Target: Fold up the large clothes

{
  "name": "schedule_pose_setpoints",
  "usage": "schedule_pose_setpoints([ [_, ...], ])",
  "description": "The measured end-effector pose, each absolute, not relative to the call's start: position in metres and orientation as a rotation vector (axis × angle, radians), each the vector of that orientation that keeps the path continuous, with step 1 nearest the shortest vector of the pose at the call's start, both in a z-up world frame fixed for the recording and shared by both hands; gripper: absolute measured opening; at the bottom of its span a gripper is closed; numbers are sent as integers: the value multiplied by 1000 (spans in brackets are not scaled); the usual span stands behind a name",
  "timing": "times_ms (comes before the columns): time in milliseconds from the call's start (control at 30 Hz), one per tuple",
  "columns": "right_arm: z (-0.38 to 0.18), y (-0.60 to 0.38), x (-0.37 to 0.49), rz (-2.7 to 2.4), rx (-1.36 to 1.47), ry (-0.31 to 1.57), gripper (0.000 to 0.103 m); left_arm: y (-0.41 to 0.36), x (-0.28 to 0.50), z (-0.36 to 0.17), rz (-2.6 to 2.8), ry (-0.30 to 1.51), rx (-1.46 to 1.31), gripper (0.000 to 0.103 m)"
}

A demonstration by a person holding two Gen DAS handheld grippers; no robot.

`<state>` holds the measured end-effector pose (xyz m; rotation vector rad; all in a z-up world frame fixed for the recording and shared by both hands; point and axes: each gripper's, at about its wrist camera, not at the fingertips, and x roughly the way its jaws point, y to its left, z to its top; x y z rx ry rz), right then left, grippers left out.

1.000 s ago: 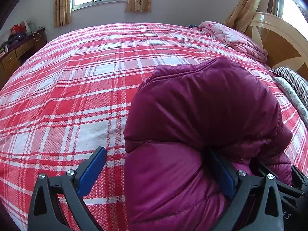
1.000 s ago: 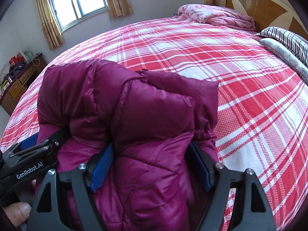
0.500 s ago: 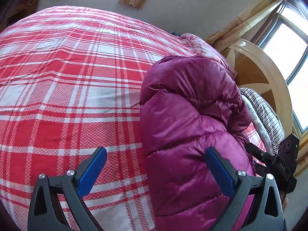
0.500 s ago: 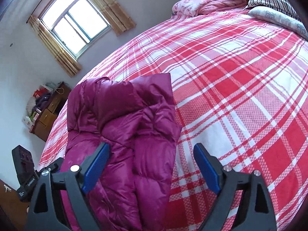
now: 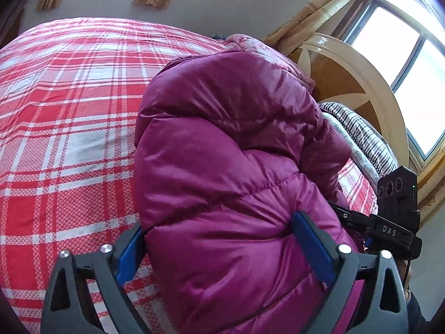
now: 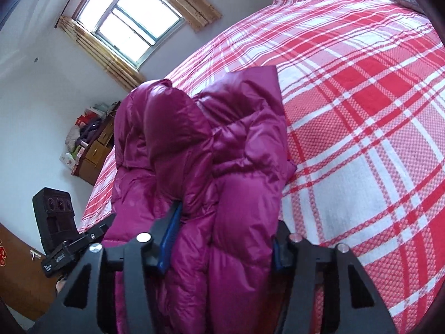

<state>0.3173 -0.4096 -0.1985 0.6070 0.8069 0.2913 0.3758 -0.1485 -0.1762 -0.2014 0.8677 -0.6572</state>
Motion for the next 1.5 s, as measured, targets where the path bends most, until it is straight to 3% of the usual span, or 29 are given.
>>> schedule_pose_setpoints([
  [67, -194, -407, 309, 305, 603, 782, 32, -156, 369, -168, -647, 857, -165, 76],
  [167, -185, -400, 296, 284, 581, 760, 26, -161, 360, -155, -623, 839, -118, 61],
  [267, -174, -390, 284, 285, 554, 741, 25, -154, 344, -141, -623, 809, -115, 56],
  [767, -151, -297, 276, 437, 496, 715, 24, -76, 274, -106, -437, 698, -33, 55],
  [1500, -150, -167, 326, 650, 381, 766, 24, 41, 231, -94, -225, 648, -65, 55],
])
